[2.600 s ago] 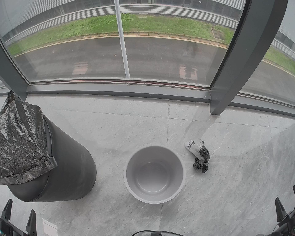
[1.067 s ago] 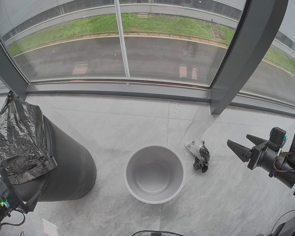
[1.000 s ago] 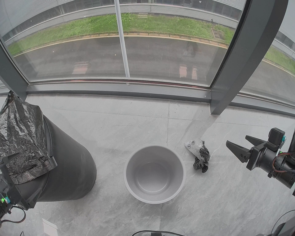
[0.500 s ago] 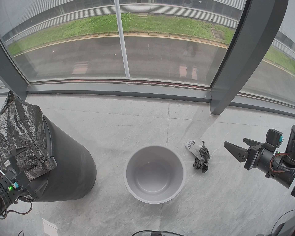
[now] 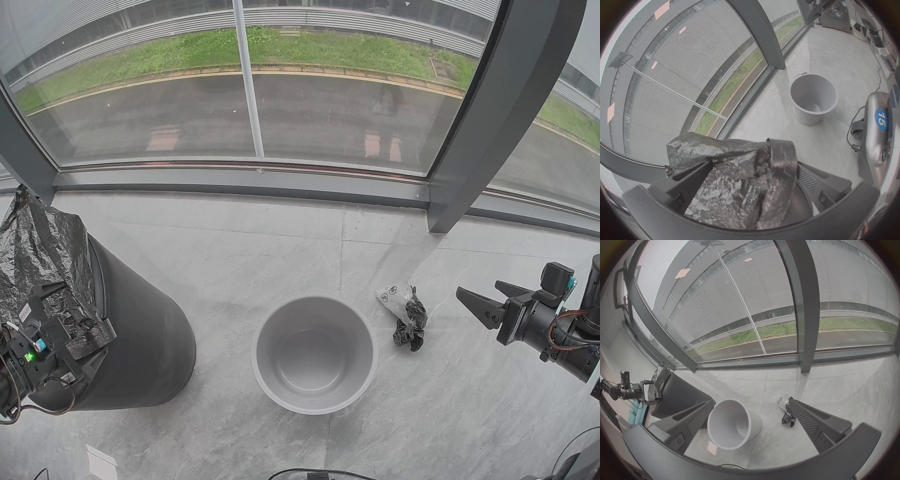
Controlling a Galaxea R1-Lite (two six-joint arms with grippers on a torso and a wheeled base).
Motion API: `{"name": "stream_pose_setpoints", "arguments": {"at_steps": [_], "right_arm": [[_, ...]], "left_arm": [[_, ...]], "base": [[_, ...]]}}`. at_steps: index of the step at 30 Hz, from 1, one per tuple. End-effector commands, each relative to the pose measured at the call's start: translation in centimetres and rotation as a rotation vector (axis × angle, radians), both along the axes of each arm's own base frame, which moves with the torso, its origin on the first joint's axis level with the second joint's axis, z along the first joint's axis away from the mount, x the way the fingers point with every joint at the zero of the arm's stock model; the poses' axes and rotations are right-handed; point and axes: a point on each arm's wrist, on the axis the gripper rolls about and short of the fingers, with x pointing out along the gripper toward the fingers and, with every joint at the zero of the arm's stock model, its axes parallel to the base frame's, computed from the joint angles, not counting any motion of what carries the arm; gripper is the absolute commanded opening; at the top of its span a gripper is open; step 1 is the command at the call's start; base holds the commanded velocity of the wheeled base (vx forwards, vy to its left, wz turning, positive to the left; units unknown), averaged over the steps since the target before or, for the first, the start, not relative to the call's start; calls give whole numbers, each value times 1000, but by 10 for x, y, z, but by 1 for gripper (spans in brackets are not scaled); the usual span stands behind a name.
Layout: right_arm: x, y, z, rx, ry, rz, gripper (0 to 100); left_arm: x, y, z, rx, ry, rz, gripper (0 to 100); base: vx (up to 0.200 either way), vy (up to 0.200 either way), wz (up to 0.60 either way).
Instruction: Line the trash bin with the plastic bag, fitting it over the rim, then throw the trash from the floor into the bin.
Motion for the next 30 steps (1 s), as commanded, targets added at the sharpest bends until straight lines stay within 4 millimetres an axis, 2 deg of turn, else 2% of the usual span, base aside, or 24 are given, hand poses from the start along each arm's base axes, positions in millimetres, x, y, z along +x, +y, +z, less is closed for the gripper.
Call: {"name": "stream_pose_setpoints", "arguments": {"at_steps": [1, 19, 20, 30], "right_arm": [[0, -1, 0, 1, -2, -2, 100], [0, -1, 0, 1, -2, -2, 100], [0, -1, 0, 1, -2, -2, 100], [-1, -1, 0, 1, -2, -2, 100]], "left_arm": [[12, -1, -3, -1, 3, 3, 100], [13, -1, 1, -5, -37, 7, 100], [12, 0, 2, -6, -40, 9, 0], [9, 0, 2, -8, -48, 9, 0]], "base": [[0, 0, 0], [0, 0, 0], [0, 0, 0], [0, 0, 0]]}}
